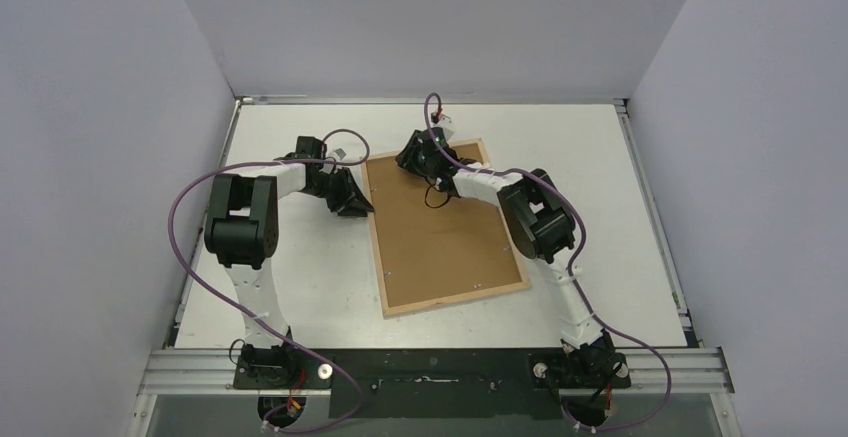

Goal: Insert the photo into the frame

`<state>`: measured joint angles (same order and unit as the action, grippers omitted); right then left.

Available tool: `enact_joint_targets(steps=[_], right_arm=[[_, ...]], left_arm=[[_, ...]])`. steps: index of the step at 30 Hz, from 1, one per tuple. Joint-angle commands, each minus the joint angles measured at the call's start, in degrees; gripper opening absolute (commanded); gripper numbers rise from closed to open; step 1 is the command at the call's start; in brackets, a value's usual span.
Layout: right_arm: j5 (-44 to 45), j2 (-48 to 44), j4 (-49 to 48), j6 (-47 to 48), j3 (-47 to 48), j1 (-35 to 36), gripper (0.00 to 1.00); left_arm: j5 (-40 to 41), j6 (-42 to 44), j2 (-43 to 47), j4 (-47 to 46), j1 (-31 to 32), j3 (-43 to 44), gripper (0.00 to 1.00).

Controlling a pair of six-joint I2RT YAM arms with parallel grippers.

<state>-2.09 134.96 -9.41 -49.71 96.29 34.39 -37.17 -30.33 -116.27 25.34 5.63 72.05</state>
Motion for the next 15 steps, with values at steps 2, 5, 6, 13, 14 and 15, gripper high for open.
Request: enact_joint_targets(steps=[2,5,6,13,14,15], right_arm=[[1.7,2.6,2.6,2.0,1.8,0.1,0.34],[0.4,3.5,3.1,2.1,3.1,0.1,0.33],[0.4,3.7,3.5,2.3,3.6,0.1,0.32],[0.4,4.7,4.7,3.2,4.8,-0.4,0.31],[0.2,4.9,4.8,3.3,5.0,-0.4,0.31],[-0.3,5.1,4.9,3.3,5.2,-0.5,0.31]], left_arm=[[1.9,1.5,-1.8,1.5,0.3,0.5,0.14],[1.9,1.4,-1.9,1.5,0.2,0.2,0.14],[2.0,1.4,-1.9,1.5,0.3,0.3,0.14],[2.1,1.4,-1.7,1.7,0.3,0.2,0.14],[2.1,1.4,-1.7,1.7,0.3,0.2,0.14],[2.1,1.5,-1.8,1.7,0.3,0.2,0.14]])
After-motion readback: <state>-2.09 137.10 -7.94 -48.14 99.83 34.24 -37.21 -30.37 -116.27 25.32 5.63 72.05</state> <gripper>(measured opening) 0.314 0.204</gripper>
